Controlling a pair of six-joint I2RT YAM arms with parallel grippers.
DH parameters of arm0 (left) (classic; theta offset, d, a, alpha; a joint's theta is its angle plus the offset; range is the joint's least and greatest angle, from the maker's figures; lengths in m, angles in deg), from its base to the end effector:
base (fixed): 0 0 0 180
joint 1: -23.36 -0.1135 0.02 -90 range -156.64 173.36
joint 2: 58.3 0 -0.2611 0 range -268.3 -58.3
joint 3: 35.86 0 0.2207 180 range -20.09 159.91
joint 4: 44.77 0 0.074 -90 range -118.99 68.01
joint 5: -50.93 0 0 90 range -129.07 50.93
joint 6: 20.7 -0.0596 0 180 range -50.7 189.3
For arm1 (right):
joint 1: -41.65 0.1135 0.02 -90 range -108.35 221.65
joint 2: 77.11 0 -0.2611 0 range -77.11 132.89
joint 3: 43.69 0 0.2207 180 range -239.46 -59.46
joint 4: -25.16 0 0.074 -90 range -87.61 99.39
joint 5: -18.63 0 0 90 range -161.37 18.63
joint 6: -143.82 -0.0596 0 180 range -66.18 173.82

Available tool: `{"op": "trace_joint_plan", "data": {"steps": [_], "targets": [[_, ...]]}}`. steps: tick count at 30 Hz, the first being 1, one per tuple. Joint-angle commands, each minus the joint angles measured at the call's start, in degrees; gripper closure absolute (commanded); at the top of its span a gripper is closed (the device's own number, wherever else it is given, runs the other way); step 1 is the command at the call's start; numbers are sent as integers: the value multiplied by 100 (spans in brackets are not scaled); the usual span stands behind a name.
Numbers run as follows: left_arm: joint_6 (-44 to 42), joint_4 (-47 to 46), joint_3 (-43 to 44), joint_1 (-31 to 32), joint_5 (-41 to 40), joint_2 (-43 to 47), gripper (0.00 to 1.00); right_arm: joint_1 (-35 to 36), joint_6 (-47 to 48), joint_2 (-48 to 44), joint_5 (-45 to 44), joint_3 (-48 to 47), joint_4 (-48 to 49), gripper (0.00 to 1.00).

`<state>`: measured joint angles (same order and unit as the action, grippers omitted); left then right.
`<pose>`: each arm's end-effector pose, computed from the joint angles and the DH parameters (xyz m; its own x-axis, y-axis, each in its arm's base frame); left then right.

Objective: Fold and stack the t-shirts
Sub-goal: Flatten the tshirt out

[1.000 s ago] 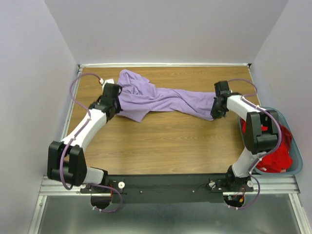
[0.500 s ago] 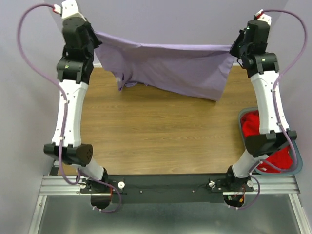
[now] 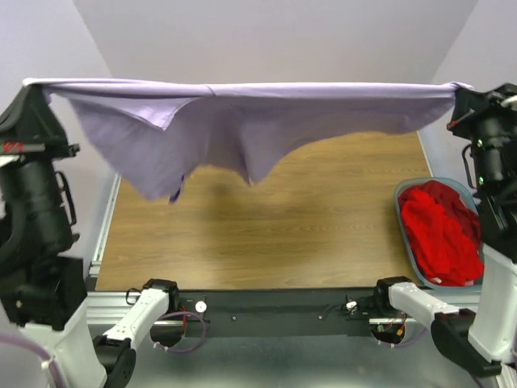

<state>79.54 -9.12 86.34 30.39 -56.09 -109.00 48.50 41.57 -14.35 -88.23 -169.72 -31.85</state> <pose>0.0327 0.0135 0.6016 0.5931 -0.2444 -0.7672 -0.0132 0.9497 -0.3128 0.1311 -0.0017 0.5570 0.1423 0.2216 -0.9647 0.1452 0.9594 0.2418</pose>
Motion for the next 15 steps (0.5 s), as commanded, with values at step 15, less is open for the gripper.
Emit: {"op": "trace_joint_plan", "data": {"steps": [15], "targets": [[-857, -765, -1287, -52, 5, -1828, 100, -52, 399, 1034, 8, 1488, 703, 99]]}}
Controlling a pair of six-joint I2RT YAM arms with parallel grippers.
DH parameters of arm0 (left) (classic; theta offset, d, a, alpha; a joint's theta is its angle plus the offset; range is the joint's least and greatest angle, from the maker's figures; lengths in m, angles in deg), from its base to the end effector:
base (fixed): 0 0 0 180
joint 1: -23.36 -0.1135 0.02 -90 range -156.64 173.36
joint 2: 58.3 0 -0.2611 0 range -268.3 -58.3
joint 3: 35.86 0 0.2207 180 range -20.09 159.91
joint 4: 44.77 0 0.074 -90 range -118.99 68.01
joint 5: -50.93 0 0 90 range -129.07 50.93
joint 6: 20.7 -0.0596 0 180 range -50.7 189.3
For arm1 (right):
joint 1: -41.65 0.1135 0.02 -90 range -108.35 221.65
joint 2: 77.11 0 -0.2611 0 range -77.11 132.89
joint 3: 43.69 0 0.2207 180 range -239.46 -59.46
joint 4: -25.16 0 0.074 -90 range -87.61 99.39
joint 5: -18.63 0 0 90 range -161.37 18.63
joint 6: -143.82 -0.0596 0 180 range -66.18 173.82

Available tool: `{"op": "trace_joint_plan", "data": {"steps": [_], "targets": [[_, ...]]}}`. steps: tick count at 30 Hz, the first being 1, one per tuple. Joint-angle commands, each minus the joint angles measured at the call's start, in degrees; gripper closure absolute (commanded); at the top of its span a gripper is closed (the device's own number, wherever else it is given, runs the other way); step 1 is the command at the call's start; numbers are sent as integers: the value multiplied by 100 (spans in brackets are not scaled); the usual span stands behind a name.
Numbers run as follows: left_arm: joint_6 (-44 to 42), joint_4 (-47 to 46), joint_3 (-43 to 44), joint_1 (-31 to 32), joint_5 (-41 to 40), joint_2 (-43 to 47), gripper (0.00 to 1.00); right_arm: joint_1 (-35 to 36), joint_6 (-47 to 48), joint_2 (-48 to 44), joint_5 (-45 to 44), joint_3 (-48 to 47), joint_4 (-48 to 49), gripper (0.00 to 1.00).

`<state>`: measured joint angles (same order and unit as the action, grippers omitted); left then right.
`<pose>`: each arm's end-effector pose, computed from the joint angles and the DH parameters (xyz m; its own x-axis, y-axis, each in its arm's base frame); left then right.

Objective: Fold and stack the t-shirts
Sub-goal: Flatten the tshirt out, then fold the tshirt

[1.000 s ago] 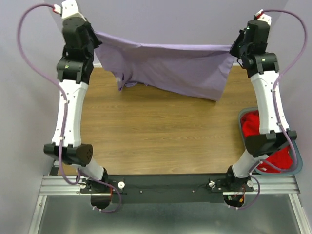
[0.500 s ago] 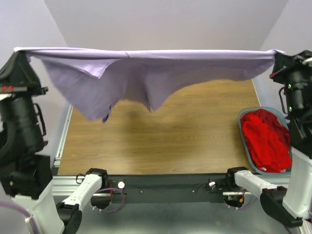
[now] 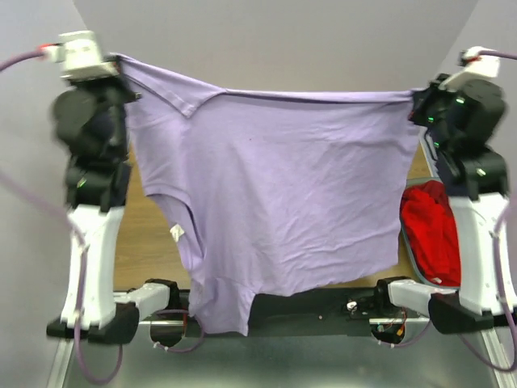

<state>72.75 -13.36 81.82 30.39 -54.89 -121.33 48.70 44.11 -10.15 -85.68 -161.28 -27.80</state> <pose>0.1508 -0.0022 0.5780 0.3988 -0.1075 -0.9107 -0.1071 0.9809 -0.1627 0.1898 0.0086 0.5190 -0.0185 0.1624 -0.9866 0.1312 0.9786 0.1586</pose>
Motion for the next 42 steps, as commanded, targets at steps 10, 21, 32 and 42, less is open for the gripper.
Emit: {"op": "trace_joint_plan", "data": {"steps": [10, 21, 32, 42], "targets": [[-239, -922, -1246, -52, 157, -4083, 100, -89, 277, 3444, -292, 2017, 2442, 100], [-54, -764, -383, -166, 360, -6001, 100, -248, 549, 5731, -2, 919, 2708, 100], [165, -378, 558, -298, 781, -6793, 100, -380, 585, 6267, 226, 260, 2708, 99], [306, 149, 1234, -333, 1071, -7118, 100, -494, 558, 6523, 262, -66, 2708, 99]]}}
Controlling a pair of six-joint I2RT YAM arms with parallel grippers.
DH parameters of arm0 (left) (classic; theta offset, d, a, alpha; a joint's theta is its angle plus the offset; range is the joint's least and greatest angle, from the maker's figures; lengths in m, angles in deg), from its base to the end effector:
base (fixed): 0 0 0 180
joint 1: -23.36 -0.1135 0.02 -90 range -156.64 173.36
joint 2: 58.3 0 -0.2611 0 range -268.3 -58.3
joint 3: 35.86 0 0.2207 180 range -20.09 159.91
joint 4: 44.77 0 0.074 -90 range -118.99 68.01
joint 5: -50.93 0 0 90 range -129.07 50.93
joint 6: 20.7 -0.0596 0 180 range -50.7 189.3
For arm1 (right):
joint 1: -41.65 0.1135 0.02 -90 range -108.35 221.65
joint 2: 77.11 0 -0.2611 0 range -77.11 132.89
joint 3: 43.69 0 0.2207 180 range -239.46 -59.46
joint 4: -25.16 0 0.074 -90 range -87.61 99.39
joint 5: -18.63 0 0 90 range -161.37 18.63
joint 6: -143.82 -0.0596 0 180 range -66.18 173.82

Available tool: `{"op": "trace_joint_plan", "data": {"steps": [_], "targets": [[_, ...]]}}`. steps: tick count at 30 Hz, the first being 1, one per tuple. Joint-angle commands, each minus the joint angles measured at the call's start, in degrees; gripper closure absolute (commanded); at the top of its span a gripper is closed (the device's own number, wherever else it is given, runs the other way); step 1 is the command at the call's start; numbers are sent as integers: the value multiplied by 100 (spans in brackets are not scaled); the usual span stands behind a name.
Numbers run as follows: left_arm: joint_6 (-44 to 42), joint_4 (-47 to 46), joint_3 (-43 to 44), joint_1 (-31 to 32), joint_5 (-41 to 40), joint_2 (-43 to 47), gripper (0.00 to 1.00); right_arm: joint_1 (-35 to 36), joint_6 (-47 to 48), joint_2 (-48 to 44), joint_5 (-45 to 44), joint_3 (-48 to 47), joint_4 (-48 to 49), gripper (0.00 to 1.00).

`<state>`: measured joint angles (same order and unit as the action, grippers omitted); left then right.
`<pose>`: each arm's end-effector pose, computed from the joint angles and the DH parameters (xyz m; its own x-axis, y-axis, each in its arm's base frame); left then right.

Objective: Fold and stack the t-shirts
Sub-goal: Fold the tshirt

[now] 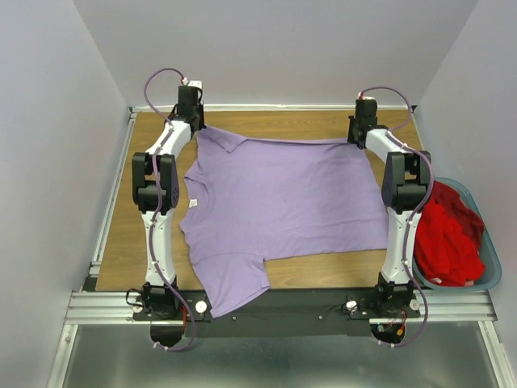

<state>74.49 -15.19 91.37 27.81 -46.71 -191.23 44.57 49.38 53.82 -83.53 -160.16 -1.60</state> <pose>0.5251 -0.0329 0.2059 -0.5706 -0.0455 -0.8199 -0.0833 0.9965 0.0026 0.5042 0.0131 0.1685 -0.6477 0.0427 -0.7607 0.1591 0.9840 -0.0802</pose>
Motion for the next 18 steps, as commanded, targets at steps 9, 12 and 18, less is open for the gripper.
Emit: {"op": "trace_joint_plan", "data": {"steps": [9, 12, 18], "targets": [[596, 956, -36, -67, 193, 539, 100, -116, 111, -489, 91, 218, 17, 100], [859, 1176, -387, -76, 210, 871, 100, -116, 76, -761, 56, 464, -35, 100], [1282, 1029, -1678, -67, 421, 1943, 100, -116, -73, -1236, 196, 850, -334, 100]]}}
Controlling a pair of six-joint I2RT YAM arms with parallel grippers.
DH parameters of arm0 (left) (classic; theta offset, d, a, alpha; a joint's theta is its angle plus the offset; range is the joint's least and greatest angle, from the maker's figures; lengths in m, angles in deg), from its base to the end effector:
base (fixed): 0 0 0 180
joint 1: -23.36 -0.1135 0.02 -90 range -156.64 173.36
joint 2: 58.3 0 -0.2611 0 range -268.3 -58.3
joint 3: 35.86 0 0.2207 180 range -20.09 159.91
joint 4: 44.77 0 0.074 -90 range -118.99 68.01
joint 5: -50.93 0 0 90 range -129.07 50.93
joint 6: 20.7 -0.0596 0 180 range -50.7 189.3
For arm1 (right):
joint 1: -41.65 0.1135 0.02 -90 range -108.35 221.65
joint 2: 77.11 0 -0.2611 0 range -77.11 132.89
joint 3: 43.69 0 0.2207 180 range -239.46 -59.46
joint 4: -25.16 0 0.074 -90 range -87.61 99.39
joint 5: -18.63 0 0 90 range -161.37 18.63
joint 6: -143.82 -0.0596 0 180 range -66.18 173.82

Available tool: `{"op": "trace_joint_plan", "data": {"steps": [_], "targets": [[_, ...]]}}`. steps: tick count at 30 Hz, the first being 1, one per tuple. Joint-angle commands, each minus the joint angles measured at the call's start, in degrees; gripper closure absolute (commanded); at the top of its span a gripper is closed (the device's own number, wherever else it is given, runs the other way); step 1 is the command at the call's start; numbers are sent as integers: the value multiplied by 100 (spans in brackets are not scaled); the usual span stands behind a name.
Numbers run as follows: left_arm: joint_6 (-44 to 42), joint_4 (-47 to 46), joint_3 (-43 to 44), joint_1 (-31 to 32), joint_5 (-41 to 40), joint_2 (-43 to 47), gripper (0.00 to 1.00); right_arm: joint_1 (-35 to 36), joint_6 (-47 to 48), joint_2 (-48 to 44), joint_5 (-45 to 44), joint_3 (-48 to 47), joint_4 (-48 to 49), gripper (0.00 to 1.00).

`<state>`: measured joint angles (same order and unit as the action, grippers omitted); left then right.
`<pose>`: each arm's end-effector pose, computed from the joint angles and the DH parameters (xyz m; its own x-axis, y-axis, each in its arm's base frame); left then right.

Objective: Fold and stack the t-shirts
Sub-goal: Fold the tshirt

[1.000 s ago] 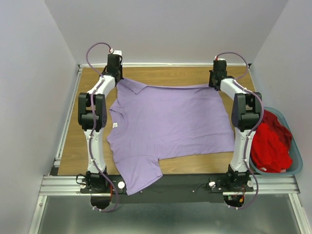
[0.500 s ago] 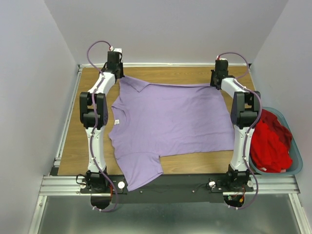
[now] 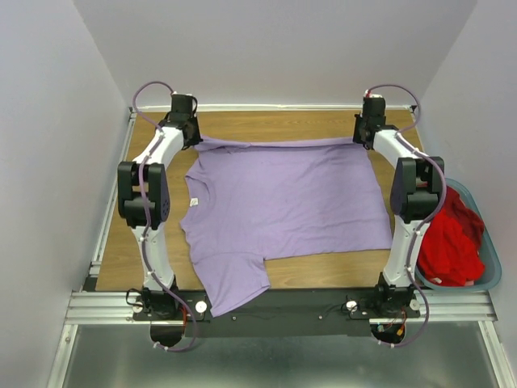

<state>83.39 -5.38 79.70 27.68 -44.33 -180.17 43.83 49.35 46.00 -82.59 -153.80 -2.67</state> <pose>0.4694 -0.0300 0.2155 -0.6949 -0.1906 -0.6934 -0.1629 0.9809 -0.1064 0.4780 0.0066 0.1960 -0.6428 0.0520 -0.7643 0.1604 0.9847 -0.0679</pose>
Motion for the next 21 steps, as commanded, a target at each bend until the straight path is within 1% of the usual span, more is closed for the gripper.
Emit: {"op": "trace_joint_plan", "data": {"steps": [1, 2, 7, 11, 14, 15, 17, 21], "targets": [[445, 29, -661, -54, 174, 970, 100, -50, -80, -515, 103, 258, -262, 99], [498, 20, -932, -54, 174, 1198, 100, -42, -124, -594, 59, 311, -349, 100], [613, 55, -1593, -45, 297, 1744, 100, -42, -344, -1069, -117, 750, -534, 100], [718, -6, -2391, -27, 385, 2288, 100, -33, -651, -1359, -143, 996, -771, 100], [858, -111, -2910, -10, 499, 2605, 100, -42, -739, -1439, -283, 1181, -921, 99], [955, -138, -3017, -1, 717, 2815, 100, -59, -774, -1456, -336, 1208, -965, 100], [1043, -164, -3306, 8, 824, 3018, 100, -68, -801, -1456, -380, 1243, -1088, 100], [1219, -121, -3598, 8, 1044, 3555, 100, -173, -898, -1448, -433, 1147, -1229, 99]]}}
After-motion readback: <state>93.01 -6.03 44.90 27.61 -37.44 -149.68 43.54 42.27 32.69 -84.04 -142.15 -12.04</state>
